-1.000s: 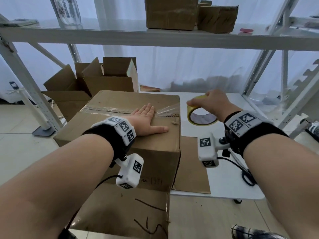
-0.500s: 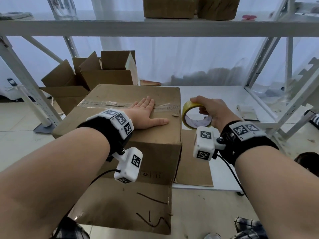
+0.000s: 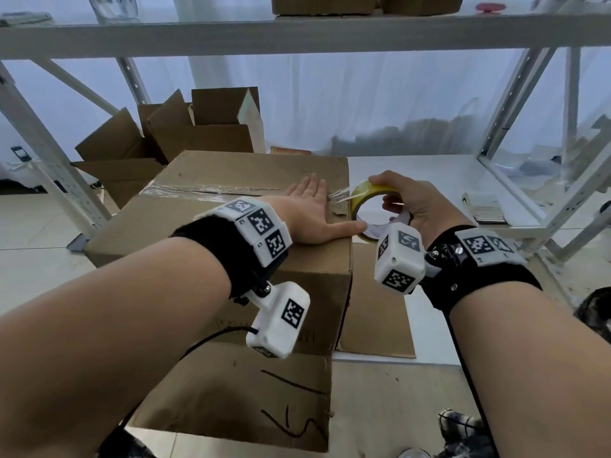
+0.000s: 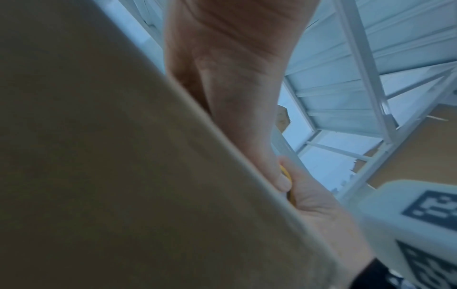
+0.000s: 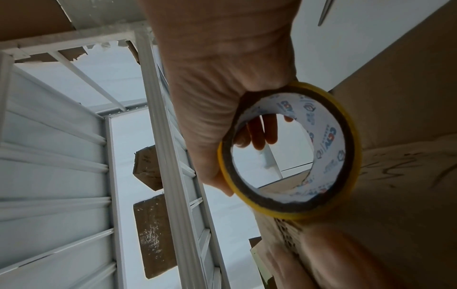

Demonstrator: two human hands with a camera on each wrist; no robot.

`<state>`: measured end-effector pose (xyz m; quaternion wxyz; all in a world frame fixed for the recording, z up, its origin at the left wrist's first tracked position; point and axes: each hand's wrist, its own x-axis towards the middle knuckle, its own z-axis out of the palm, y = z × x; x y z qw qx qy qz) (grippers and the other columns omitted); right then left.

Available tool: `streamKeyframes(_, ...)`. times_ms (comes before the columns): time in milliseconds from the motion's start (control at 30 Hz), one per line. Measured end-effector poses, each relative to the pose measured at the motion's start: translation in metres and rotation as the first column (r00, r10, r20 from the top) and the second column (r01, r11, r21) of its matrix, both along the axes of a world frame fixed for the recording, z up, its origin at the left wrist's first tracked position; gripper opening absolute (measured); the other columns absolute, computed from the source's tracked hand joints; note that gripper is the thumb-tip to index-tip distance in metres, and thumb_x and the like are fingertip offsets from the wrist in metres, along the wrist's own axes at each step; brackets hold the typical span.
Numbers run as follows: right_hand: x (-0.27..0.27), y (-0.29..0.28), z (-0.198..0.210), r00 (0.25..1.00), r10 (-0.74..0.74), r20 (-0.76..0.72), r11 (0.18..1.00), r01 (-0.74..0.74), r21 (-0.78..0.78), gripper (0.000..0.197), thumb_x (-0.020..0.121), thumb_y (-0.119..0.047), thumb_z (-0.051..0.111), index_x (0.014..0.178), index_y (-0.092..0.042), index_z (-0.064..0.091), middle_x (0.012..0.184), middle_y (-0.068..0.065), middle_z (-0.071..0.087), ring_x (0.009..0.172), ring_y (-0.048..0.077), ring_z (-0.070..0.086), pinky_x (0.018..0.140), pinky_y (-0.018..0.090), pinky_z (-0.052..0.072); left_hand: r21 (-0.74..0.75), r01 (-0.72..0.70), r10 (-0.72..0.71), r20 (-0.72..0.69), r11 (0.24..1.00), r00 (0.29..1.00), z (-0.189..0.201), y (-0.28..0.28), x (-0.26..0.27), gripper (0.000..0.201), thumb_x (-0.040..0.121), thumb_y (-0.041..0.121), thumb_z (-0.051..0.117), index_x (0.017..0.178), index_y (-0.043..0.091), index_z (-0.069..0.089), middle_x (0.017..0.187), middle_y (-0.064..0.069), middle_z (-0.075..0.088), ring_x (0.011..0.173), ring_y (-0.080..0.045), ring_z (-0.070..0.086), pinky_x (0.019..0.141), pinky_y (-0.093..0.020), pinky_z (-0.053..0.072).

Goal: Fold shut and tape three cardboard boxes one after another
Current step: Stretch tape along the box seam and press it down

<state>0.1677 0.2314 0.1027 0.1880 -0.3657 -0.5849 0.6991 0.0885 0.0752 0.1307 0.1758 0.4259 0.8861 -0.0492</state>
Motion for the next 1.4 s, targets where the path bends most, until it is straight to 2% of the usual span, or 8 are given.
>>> streamKeyframes(233,0.001,0.005,-0.005,0.998,0.057,0.033,0.991,-0.060,0.122,0.032,0.071,-0.031,0.081,0.088,-0.009,0.064,0.079,0.004,0.060,0.074,0.016,0.055,0.069,0.028,0.043,0.025,0.060,-0.059,-0.027,0.998,0.998,-0.007,0.011,0.008,0.106,0.085,0.069,0.043,0.149,0.010,-0.017,0.157,-0.008,-0.023,0.145,-0.019,-0.018,0.116,-0.035,-0.007)
streamKeyframes(500,0.028,0.007,-0.010,0.890,0.219,0.401,0.821,-0.390,0.417,0.049,0.078,-0.054,0.069,0.079,-0.005,0.062,0.070,0.010,0.063,0.074,0.024,0.068,0.065,0.031,0.050,-0.010,0.152,-0.152,-0.020,0.988,0.988,-0.006,0.000,0.011,0.094,0.091,0.058,0.041,0.149,0.014,-0.019,0.157,-0.003,-0.024,0.145,-0.016,-0.018,0.116,-0.033,-0.008)
streamKeyframes(633,0.029,-0.008,-0.011,0.774,0.259,0.578,0.737,-0.545,0.400,0.064,0.082,-0.064,0.058,0.094,-0.001,0.061,0.083,0.013,0.070,0.088,0.029,0.069,0.089,0.041,0.054,-0.026,0.174,-0.175,-0.026,0.984,0.984,-0.004,-0.009,0.012,0.092,0.092,0.057,0.040,0.149,0.015,-0.020,0.157,-0.001,-0.025,0.145,-0.015,-0.019,0.116,-0.033,-0.009)
streamKeyframes(833,0.020,-0.017,0.013,0.950,0.185,0.250,0.594,-0.311,0.742,0.045,0.097,-0.040,0.049,0.133,-0.013,0.049,0.135,0.007,0.051,0.122,0.021,0.049,0.103,0.034,0.039,0.025,0.169,-0.167,-0.083,0.985,0.983,-0.006,-0.012,0.032,0.078,0.097,0.045,0.038,0.151,0.019,-0.011,0.159,-0.004,-0.017,0.147,-0.018,-0.012,0.117,-0.038,-0.005)
streamKeyframes(1033,-0.001,-0.036,0.016,0.833,0.404,0.378,0.483,-0.545,0.685,0.040,0.105,-0.023,0.029,0.140,-0.013,0.046,0.150,0.004,0.038,0.141,0.018,0.028,0.106,0.023,0.022,0.260,0.159,-0.185,0.076,0.952,0.980,-0.001,-0.036,0.037,0.058,0.103,0.040,0.030,0.153,0.018,0.011,0.160,0.001,0.002,0.147,-0.013,0.000,0.115,-0.026,-0.002)
streamKeyframes(1133,-0.015,-0.037,0.011,0.770,0.350,0.534,0.310,-0.633,0.709,0.039,0.102,-0.029,0.037,0.134,-0.011,0.050,0.145,0.009,0.043,0.137,0.025,0.034,0.113,0.036,0.024,0.442,-0.062,-0.025,0.187,0.895,0.982,0.000,-0.069,0.025,0.044,0.101,0.038,0.038,0.142,0.022,0.045,0.154,0.006,0.031,0.141,-0.011,0.027,0.107,-0.017,0.016)
streamKeyframes(1233,-0.043,-0.040,0.020,0.753,0.169,0.636,0.205,-0.658,0.724,0.044,0.095,-0.046,0.048,0.117,-0.010,0.057,0.122,0.012,0.059,0.115,0.031,0.052,0.101,0.041,0.039,0.377,-0.273,0.271,0.060,0.885,0.961,-0.015,-0.108,0.000,0.058,0.096,0.053,0.041,0.146,0.024,0.036,0.155,-0.004,0.029,0.142,-0.025,0.026,0.116,-0.036,0.017)
streamKeyframes(1400,-0.078,-0.061,0.022,0.733,0.161,0.661,0.255,-0.678,0.689,0.092,0.076,-0.063,0.064,0.142,-0.007,0.035,0.141,0.015,0.044,0.127,0.033,0.046,0.105,0.044,0.039,0.229,-0.836,0.831,0.147,0.498,0.536,-0.049,-0.168,-0.033,0.129,0.050,0.101,0.025,0.152,0.024,0.005,0.158,-0.021,0.008,0.142,-0.047,0.008,0.114,-0.062,0.007)
